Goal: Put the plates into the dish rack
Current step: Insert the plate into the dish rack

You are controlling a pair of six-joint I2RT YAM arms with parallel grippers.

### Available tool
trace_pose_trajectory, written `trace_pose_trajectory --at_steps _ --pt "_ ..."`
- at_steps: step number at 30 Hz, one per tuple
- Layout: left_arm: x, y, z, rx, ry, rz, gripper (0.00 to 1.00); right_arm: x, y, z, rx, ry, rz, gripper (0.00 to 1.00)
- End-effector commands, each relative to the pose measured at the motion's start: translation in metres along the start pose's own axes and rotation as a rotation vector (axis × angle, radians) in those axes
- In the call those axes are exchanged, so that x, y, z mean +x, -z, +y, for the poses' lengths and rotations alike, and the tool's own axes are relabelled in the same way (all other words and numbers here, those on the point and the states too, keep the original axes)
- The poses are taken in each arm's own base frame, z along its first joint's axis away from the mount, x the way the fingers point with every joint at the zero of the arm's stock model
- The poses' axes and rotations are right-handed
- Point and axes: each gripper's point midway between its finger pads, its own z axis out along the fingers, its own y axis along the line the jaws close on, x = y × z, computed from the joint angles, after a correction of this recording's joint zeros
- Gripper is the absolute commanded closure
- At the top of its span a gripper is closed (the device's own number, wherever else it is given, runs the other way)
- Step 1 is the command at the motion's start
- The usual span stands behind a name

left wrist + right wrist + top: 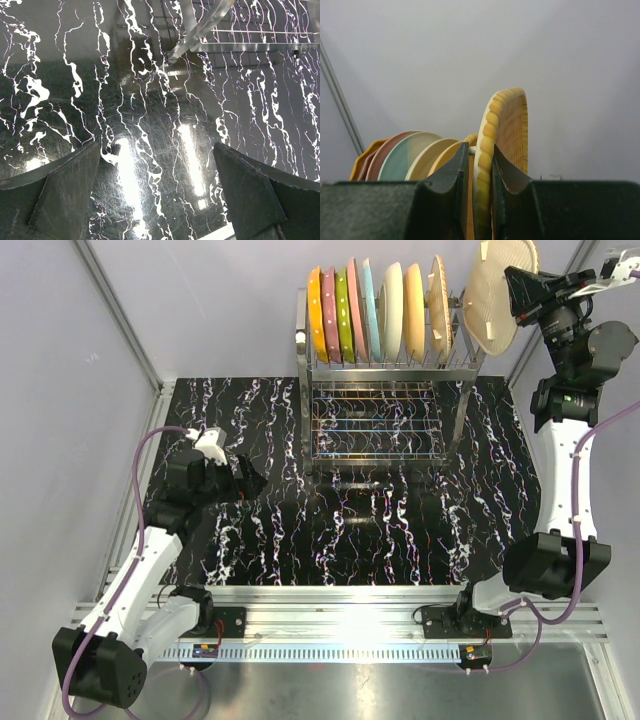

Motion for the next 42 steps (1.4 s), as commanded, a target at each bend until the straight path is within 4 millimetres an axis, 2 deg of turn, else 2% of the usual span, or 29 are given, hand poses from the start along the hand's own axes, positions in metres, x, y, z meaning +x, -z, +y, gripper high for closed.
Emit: trace_pose_trajectory --at_steps 1,3,4,5,6,7,8,9,10,11,14,18,20,21,23,33,38,42 --pt "-0.014 0.000 -0.012 0.053 -0.013 -0.049 0.01 -0.080 -0.003 0.046 -0.119 0.090 -0.193 1.00" --pt "-0.014 0.000 -0.012 0.058 -0.013 -0.046 0.01 -0.082 -0.009 0.047 -0.102 0.084 -0.160 1.00" --pt "-0.013 -0.001 -0.012 0.057 -0.012 -0.043 0.01 -0.068 -0.014 0.043 -0.085 0.050 -0.117 1.00" --pt "-0.013 -0.001 -0.012 0.057 -0.012 -0.043 0.01 -0.075 -0.017 0.047 -0.080 0.046 -0.117 1.00" --pt "-0.013 -0.001 -0.012 0.056 -0.012 -0.044 0.01 -0.072 -0.021 0.042 -0.051 0.049 -0.106 1.00" --pt "-0.013 0.000 -0.012 0.054 -0.012 -0.044 0.01 -0.051 -0.026 0.042 -0.020 0.013 -0.039 1.00" --pt "-0.014 0.000 -0.011 0.049 -0.014 -0.048 0.01 -0.055 -0.029 0.044 0.004 0.029 -0.036 1.00" --pt "-0.013 0.000 -0.010 0.047 -0.013 -0.047 0.01 -0.053 -0.031 0.037 0.056 0.069 -0.032 1.00" --pt "-0.014 0.000 -0.010 0.047 -0.015 -0.050 0.01 -0.041 -0.033 0.035 0.074 0.065 0.004 1.00" --pt "-0.012 0.000 -0.009 0.042 -0.014 -0.046 0.01 -0.038 -0.034 0.037 0.078 0.062 0.011 1.00" --pt "-0.010 -0.002 -0.008 0.037 -0.014 -0.038 0.01 -0.029 -0.034 0.024 0.144 0.057 0.029 1.00" --pt "-0.010 -0.002 -0.007 0.032 -0.013 -0.038 0.01 -0.016 -0.035 0.015 0.164 0.054 0.053 1.00" --pt "-0.009 -0.003 -0.006 0.029 -0.012 -0.034 0.01 -0.008 -0.037 0.010 0.184 0.058 0.063 1.00" --pt "-0.009 -0.003 -0.006 0.029 -0.012 -0.033 0.01 0.004 -0.036 0.006 0.199 0.055 0.100 1.00" --pt "-0.008 -0.003 -0.006 0.027 -0.012 -0.030 0.01 0.007 -0.037 0.002 0.214 0.062 0.107 1.00" --pt "-0.008 -0.005 -0.005 0.024 -0.011 -0.025 0.01 0.038 -0.044 -0.010 0.223 0.054 0.173 1.00" --pt "-0.008 -0.005 -0.006 0.029 -0.009 -0.023 0.01 0.053 -0.050 -0.001 0.166 0.059 0.211 1.00" --pt "-0.007 -0.006 -0.006 0.033 -0.010 -0.018 0.01 0.068 -0.055 -0.003 0.158 0.057 0.247 0.99"
